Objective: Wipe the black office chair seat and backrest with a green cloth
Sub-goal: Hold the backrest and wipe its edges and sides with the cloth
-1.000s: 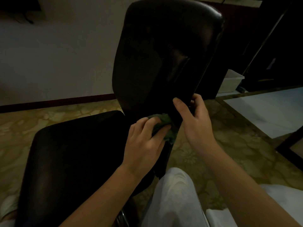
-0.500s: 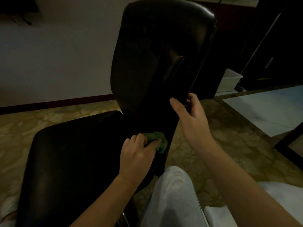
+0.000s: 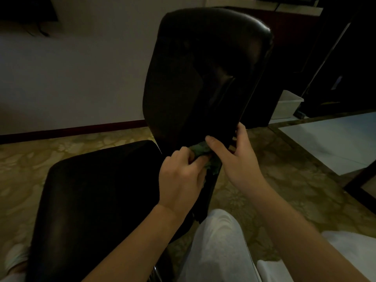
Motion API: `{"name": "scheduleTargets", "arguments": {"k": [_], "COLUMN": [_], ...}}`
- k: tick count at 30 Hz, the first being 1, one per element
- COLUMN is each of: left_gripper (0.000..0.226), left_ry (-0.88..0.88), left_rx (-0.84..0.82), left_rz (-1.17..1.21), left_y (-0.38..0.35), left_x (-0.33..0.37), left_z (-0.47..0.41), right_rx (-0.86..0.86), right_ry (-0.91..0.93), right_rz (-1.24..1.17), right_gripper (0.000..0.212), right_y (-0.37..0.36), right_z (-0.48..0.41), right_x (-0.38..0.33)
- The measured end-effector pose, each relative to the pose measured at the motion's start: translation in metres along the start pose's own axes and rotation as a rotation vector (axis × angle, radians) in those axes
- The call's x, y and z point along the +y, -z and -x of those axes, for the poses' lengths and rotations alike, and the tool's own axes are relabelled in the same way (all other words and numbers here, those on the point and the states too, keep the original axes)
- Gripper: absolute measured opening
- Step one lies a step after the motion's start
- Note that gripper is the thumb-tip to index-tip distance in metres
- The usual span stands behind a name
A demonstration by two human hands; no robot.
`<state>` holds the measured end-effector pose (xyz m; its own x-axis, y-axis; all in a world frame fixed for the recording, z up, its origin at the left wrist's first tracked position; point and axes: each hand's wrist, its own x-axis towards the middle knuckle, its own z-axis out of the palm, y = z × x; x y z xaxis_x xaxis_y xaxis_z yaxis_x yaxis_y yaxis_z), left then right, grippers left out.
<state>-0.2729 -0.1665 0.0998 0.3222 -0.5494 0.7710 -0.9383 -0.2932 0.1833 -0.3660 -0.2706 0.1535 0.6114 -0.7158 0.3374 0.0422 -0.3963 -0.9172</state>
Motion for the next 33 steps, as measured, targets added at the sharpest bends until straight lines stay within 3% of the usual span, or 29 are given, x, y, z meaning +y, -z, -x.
{"name": "scheduleTargets", "arguments": {"k": [11,21,33], "left_gripper": [0.021,0.028,0.022], "left_ry": [0.111,0.197,0.276], "left_rx": [-0.229,0.066,-0.106], "left_rz": [-0.089,0.143,0.029], "left_y": [-0.039,-0.007,-0.061], "left_x": [-0.008,0.004,0.003], "left_z": [0.074,0.029,0.090], "right_rx": [-0.021,0.008,0.011], "right_ry": [-0.061,-0.051,-0.042], "right_rz": [-0.130,-0.143,-0.158], "right_gripper": [0.037,0.035,0.043], "right_y": [0.000,-0.004,-0.005], "right_z": [0.004,0.006,0.009], "right_x": [-0.005,-0.004,0.002]}}
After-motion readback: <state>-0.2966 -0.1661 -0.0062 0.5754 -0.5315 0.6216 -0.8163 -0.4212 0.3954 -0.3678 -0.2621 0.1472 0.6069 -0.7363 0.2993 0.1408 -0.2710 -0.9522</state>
